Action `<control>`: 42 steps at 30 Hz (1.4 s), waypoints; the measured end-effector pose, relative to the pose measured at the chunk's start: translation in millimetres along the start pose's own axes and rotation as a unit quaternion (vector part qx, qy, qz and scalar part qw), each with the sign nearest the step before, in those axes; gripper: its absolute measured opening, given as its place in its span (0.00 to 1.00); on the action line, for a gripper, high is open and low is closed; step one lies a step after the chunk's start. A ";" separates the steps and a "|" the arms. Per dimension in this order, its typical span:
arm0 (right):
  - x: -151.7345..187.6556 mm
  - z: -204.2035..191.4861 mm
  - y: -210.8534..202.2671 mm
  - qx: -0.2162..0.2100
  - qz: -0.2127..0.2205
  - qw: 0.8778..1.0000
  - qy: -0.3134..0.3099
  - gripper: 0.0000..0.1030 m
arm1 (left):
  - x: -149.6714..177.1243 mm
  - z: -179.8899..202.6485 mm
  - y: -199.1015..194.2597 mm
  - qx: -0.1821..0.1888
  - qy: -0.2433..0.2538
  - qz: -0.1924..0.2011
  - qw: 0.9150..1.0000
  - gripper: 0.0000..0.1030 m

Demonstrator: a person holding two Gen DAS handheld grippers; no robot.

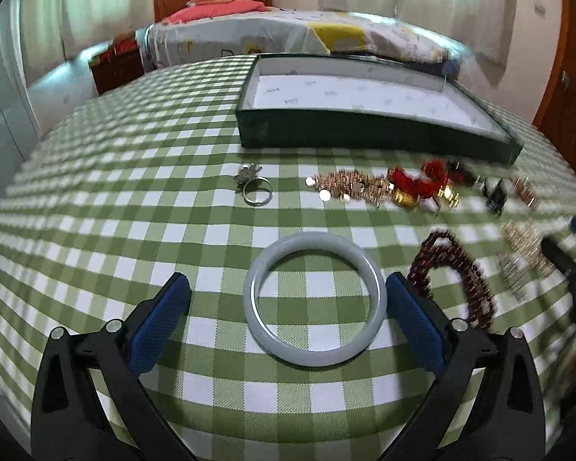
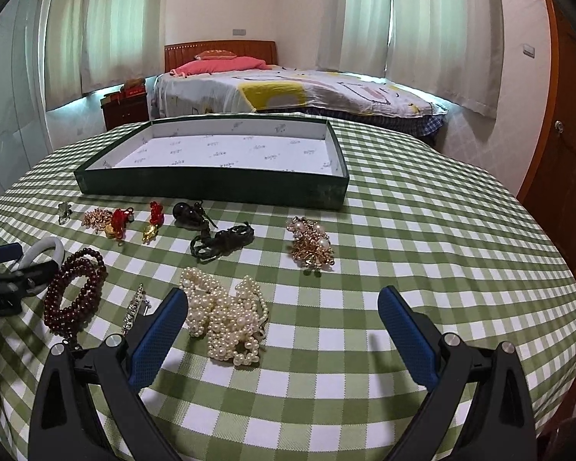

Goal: Organize jewelry
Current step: 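Grasp the white jade bangle with the left gripper while the right gripper grasps the pearl necklace, then carry the bangle into the tray and open the left gripper while the right releases the pearls beside it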

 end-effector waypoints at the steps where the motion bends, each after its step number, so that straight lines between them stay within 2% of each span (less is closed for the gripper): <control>1: 0.3 -0.5 -0.1 0.000 -0.001 1.000 -0.001 0.94 | -0.3 0.4 -0.2 0.002 -0.002 -0.001 1.000 0.96; 5: -1.8 -2.0 1.6 -0.003 -0.004 1.000 -0.002 0.94 | 0.0 -1.1 -1.8 0.004 -0.004 -0.001 1.000 0.95; 7: -2.7 -1.4 2.9 -0.007 -0.007 1.000 0.003 0.94 | -0.8 -2.6 -4.7 0.002 -0.008 0.005 1.000 0.85; 8: -3.2 -0.8 3.1 -0.010 -0.008 1.000 0.007 0.94 | -1.4 -3.7 -6.2 0.001 -0.009 0.008 1.000 0.74; 9: -3.7 -0.4 3.6 -0.013 -0.009 1.000 0.011 0.94 | -2.1 -5.0 -7.7 0.000 -0.012 0.012 1.000 0.67; 15: -1.8 -5.3 8.9 -0.021 -0.021 1.000 0.006 0.92 | -2.5 -6.5 -10.0 0.007 -0.016 0.014 1.000 0.67; 17: 0.0 -8.1 10.5 -0.024 -0.027 0.999 0.002 0.84 | -2.1 -7.1 -10.3 0.010 -0.018 0.015 1.000 0.67; 18: 1.2 -9.4 12.3 -0.028 -0.032 0.999 0.001 0.68 | -2.2 -7.2 -10.6 0.011 -0.019 0.016 1.000 0.67; 19: 1.3 -11.5 13.5 -0.038 -0.033 0.999 0.004 0.61 | -1.8 -7.7 -11.2 0.010 -0.020 0.016 1.000 0.67; 26: 4.9 -18.0 13.3 -0.051 -0.041 0.998 -0.002 0.61 | -3.1 -11.8 -15.7 0.003 -0.024 0.024 0.999 0.67; 27: 6.9 -19.3 14.7 -0.052 -0.046 0.998 -0.004 0.56 | -3.5 -11.5 -16.6 0.001 -0.024 0.026 0.999 0.67; 31: 8.5 -27.0 10.5 -0.070 -0.043 0.997 -0.009 0.23 | -5.5 -12.2 -20.1 -0.003 -0.025 0.035 0.999 0.67; 36: 9.1 -25.6 5.7 -0.071 -0.040 0.997 -0.003 0.19 | -7.1 -14.8 -23.1 -0.004 -0.030 0.041 0.999 0.67; 42: 1.2 -21.3 -8.9 -0.067 -0.015 0.998 0.007 0.16 | -12.3 -17.4 -31.8 -0.009 -0.032 0.058 0.998 0.67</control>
Point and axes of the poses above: each gripper's, at about its wrist camera, not at the fingertips, and y roughly the way its jaws point, z to its right, x to its underside, the point moved 7 cm from there along y, roughly the way its jaws point, and after that the axes turned 9 degrees about -x, right-handed, at the moved point
